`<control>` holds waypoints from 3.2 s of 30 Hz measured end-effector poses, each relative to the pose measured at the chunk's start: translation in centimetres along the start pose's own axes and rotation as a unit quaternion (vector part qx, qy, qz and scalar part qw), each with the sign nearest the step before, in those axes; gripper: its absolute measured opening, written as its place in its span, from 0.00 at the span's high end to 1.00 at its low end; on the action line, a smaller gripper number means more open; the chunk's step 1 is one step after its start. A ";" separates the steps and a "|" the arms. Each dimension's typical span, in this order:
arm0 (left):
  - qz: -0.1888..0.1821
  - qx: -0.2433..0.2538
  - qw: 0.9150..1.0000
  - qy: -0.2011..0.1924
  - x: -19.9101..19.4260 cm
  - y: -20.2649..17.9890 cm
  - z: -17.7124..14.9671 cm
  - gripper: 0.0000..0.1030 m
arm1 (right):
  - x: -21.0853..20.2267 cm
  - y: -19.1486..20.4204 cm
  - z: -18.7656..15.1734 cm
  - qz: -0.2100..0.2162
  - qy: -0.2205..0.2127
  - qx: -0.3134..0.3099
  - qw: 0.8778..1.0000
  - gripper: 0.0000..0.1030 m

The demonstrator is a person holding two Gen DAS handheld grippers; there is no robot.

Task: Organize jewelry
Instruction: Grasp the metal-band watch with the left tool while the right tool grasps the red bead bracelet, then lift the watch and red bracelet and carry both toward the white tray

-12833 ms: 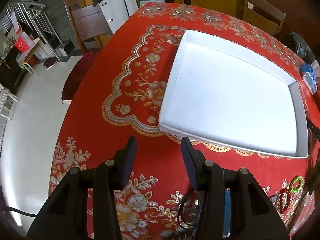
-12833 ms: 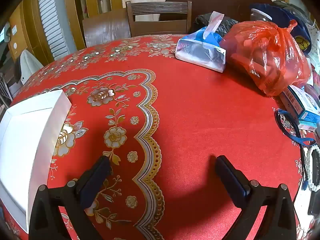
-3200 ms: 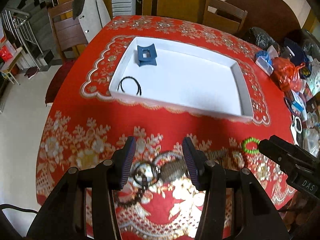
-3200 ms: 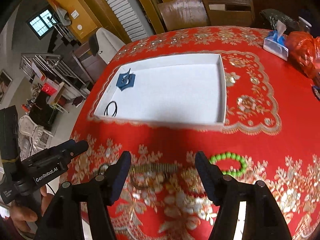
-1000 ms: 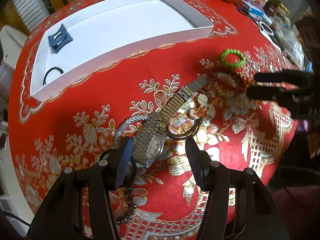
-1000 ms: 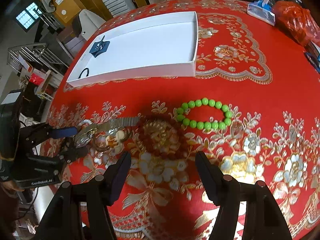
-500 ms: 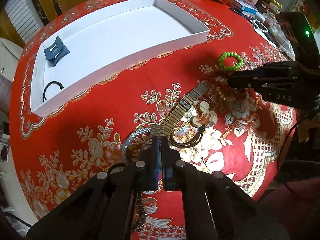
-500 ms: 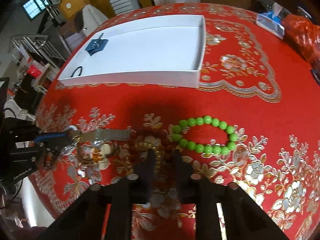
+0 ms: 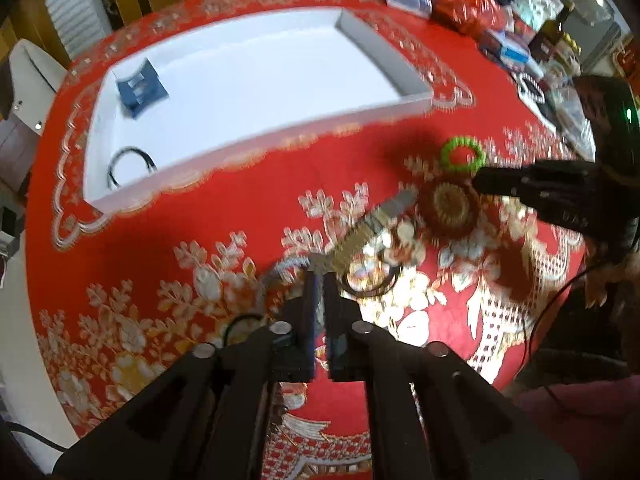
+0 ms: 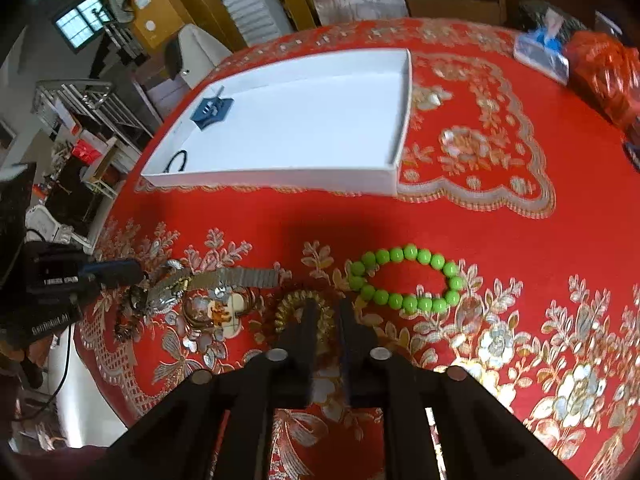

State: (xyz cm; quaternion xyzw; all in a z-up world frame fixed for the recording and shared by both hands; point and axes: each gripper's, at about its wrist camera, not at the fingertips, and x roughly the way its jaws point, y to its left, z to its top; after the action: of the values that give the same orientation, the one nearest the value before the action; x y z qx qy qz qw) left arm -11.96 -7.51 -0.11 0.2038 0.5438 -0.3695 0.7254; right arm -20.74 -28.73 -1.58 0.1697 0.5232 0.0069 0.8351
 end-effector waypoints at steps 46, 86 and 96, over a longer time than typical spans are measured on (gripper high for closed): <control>-0.023 -0.078 0.997 0.003 -0.9 2.2 0.5 0.63 | 0.6 -0.5 -1.6 -0.063 -0.004 -0.032 0.998 0.92; 0.048 -0.031 0.998 0.029 3.1 0.2 0.7 0.84 | -7.1 -0.2 1.0 0.028 -0.077 0.008 0.997 0.92; 0.019 -0.072 0.997 -0.004 -0.1 1.0 0.2 0.91 | -8.5 0.9 2.2 0.043 -0.095 -0.011 0.995 0.92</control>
State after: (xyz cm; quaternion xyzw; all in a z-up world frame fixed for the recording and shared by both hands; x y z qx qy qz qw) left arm -11.07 -6.97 -0.04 0.1599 0.5621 -0.3160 0.7474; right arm -22.52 -30.12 7.01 0.1827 0.4339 0.0320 0.8817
